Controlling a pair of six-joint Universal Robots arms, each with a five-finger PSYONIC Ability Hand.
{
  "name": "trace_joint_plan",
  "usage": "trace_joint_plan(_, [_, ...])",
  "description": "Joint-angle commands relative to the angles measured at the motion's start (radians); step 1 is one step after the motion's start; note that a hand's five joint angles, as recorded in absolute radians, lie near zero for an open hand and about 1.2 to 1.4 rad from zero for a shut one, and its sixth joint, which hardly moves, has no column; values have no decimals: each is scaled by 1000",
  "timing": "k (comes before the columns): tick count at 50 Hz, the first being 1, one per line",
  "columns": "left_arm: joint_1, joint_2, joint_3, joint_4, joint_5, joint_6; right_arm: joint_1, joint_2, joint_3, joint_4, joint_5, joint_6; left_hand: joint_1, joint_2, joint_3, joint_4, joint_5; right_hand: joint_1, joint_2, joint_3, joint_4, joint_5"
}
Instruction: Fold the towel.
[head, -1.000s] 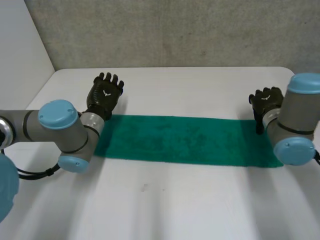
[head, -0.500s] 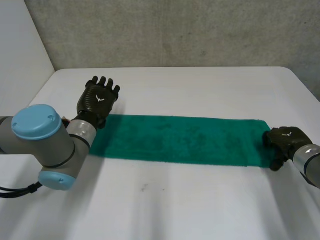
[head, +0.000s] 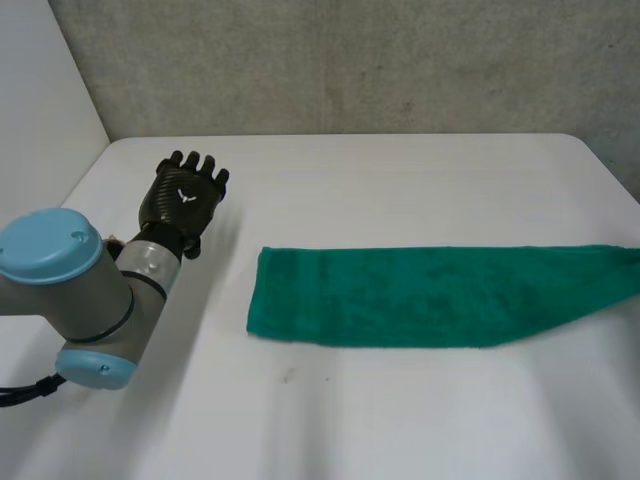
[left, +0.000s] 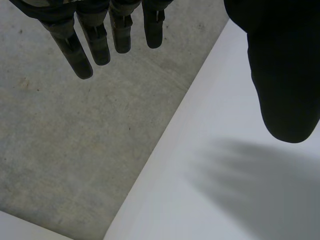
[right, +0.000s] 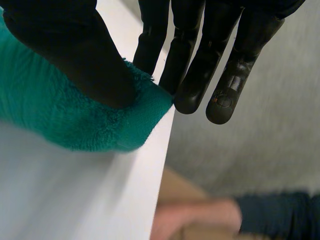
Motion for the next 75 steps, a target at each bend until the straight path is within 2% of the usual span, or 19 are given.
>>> trace_joint_plan(1, [0, 40, -36, -1, -10, -41, 332, -35, -111, 5, -31, 76, -16, -25, -36, -27, -44, 433, 222, 215, 206, 243])
trace_joint_plan(11, [11, 116, -87, -6, -42, -144, 885, 185, -285, -16, -173, 113, -16, -25, -36, -27, -44, 433, 222, 215, 206, 243])
trace_joint_plan(17, [8, 122, -101, -10, -44, -160, 981, 344, -319, 2, -165, 106, -16, -25, -36, -27, -44, 433, 222, 215, 206, 243])
trace_joint_plan(18, [8, 122, -102, -10, -44, -160, 981, 357, -321, 5, -160, 107, -16, -25, -36, -27, -44, 271, 60, 54, 44, 82])
trace_joint_plan(19, [8, 122, -105, -10, -44, -160, 978, 374, -322, 13, -135, 110, -16, -25, -36, -27, -44, -257, -467, -474, -484, -446])
trace_joint_plan(20, [8, 122, -109, -10, -44, -160, 977, 374, -324, 19, -112, 115, -16, -25, -36, -27, -44, -509, -720, -726, -736, -698])
trace_joint_plan(22, [6, 122, -109, -10, -42, -161, 973, 362, -318, 30, -47, 118, -16, -25, -36, -27, -44, -789, -1000, -1006, -1016, -978])
trace_joint_plan(23, [5, 120, -109, -10, -42, -161, 957, 353, -312, 40, 27, 126, -16, -25, -36, -27, -44, -789, -1000, -1006, -1016, -978])
trace_joint_plan(27, [5, 119, -105, -9, -39, -160, 847, 271, -234, 57, 138, 155, -16, -25, -36, -27, -44, -789, -1000, -1006, -1016, -978])
trace_joint_plan(35, [-6, 106, -101, -7, -41, -160, 636, 124, 36, 47, 21, 221, -16, -25, -36, -27, -44, -782, -993, -999, -1009, -971])
trace_joint_plan(37, [-8, 106, -101, -7, -41, -161, 601, 121, 73, 43, 7, 222, -16, -25, -36, -27, -44, -621, -832, -839, -848, -810])
trace_joint_plan(43, [-17, 106, -105, -9, -44, -161, 493, 124, 138, -4, -30, 219, -16, -25, -36, -27, -44, 409, 198, 192, 182, 220])
trace_joint_plan(46, [-18, 112, -107, -9, -45, -161, 489, 126, 124, -15, -35, 225, -16, -25, -36, -27, -44, 433, 222, 215, 206, 243])
trace_joint_plan(53, [-22, 123, -112, -10, -45, -160, 545, 97, 9, -38, -18, 287, -16, -25, -36, -27, -44, 433, 222, 215, 206, 243])
trace_joint_plan(60, [-18, 146, -107, -10, -47, -158, 775, 98, -197, 23, -18, 348, -16, -25, -36, -27, -44, 433, 222, 215, 206, 243])
trace_joint_plan(70, [-64, 169, -79, -41, -50, -259, 1044, 342, -353, 96, -35, 334, -16, -25, -36, -27, -44, 422, 212, 205, 195, 233])
trace_joint_plan(72, [-77, 169, -64, -58, -56, -282, 1043, 359, -364, 114, -32, 336, -16, -24, -35, -26, -43, 45, -165, -172, -182, -144])
trace_joint_plan(73, [-86, 171, -49, -81, -70, -301, 1039, 368, -376, 129, -21, 342, -16, -24, -35, -26, -43, -439, -650, -656, -666, -628])
trace_joint_plan(75, [-91, 171, -41, -95, -79, -308, 1030, 359, -375, 135, -15, 348, -16, -24, -35, -26, -43, -789, -1000, -1006, -1016, -978])
